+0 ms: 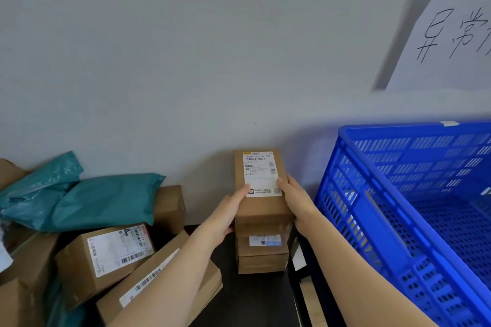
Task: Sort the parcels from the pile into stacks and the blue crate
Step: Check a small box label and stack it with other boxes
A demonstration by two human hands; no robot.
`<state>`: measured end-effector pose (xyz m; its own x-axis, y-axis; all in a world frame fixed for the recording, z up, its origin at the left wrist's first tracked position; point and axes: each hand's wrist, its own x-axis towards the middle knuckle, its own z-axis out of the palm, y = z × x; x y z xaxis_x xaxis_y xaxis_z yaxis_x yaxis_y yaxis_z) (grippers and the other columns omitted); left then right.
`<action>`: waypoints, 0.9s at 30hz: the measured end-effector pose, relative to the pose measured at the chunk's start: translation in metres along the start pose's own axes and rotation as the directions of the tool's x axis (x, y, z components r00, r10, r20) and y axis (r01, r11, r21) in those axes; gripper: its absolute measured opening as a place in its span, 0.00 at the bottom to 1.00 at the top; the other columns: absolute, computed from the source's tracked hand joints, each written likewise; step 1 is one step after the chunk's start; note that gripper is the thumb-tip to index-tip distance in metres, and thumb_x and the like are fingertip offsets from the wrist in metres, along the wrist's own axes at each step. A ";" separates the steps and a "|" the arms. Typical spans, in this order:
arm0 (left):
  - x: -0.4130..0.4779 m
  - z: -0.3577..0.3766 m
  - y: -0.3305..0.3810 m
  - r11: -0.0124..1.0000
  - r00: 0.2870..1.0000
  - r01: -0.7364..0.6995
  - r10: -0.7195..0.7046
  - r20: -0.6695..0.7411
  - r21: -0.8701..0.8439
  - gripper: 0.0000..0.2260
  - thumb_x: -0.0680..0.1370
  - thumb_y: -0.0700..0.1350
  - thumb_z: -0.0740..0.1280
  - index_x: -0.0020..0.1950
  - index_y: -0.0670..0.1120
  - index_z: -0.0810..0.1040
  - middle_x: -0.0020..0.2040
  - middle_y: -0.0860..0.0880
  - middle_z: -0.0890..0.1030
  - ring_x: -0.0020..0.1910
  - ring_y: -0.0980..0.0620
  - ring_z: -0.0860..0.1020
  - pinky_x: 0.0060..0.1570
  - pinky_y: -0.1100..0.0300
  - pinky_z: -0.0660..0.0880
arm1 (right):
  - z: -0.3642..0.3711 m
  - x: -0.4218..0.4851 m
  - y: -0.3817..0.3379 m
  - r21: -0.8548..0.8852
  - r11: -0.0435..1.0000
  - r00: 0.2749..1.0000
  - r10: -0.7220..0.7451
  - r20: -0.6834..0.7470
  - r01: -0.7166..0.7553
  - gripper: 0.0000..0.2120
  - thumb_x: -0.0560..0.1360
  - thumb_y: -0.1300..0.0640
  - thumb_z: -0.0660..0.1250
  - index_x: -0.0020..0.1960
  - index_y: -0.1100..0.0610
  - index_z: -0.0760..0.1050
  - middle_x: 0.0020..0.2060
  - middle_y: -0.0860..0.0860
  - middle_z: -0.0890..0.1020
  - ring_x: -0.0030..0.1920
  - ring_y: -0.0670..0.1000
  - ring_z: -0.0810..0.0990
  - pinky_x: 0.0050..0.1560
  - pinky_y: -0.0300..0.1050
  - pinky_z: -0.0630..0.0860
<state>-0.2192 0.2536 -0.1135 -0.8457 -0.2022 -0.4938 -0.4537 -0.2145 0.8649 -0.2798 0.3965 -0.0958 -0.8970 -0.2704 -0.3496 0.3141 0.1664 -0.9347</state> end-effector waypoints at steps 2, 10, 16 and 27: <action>0.003 -0.001 0.004 1.000 1.000 -0.003 0.003 -0.010 0.014 0.20 0.76 0.62 0.63 0.63 0.52 0.71 0.55 0.48 0.79 0.56 0.48 0.76 0.65 0.47 0.70 | 0.000 0.004 -0.001 -0.007 1.000 1.000 -0.005 -0.011 0.005 0.19 0.82 0.50 0.56 0.73 0.47 0.65 0.57 0.47 0.79 0.51 0.46 0.79 0.44 0.40 0.75; 0.014 -0.001 0.004 1.000 1.000 0.011 -0.010 -0.009 0.016 0.12 0.78 0.62 0.61 0.49 0.55 0.74 0.51 0.50 0.80 0.54 0.49 0.76 0.66 0.49 0.68 | 0.001 0.012 0.000 -0.041 0.999 0.999 -0.001 -0.046 -0.001 0.19 0.83 0.51 0.55 0.73 0.49 0.66 0.60 0.49 0.79 0.54 0.49 0.78 0.52 0.43 0.76; 0.023 0.001 -0.015 0.998 0.998 0.060 -0.059 -0.028 0.038 0.20 0.76 0.63 0.62 0.62 0.52 0.72 0.55 0.49 0.79 0.57 0.48 0.76 0.67 0.45 0.68 | 0.001 0.008 0.015 -0.035 0.999 0.998 0.020 -0.060 -0.022 0.18 0.83 0.53 0.55 0.71 0.50 0.69 0.50 0.46 0.79 0.48 0.44 0.78 0.42 0.39 0.73; 0.024 0.005 -0.025 0.986 0.990 0.135 -0.131 -0.046 0.099 0.28 0.77 0.61 0.63 0.71 0.50 0.61 0.61 0.47 0.72 0.61 0.46 0.72 0.66 0.43 0.66 | -0.001 0.007 0.025 -0.091 0.995 0.995 0.024 -0.097 -0.032 0.17 0.83 0.53 0.55 0.71 0.49 0.69 0.47 0.44 0.78 0.48 0.45 0.77 0.44 0.39 0.74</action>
<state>-0.2293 0.2584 -0.1462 -0.7651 -0.2159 -0.6066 -0.5895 -0.1439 0.7948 -0.2782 0.3994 -0.1218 -0.9152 -0.1734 -0.3637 0.3136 0.2602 -0.9132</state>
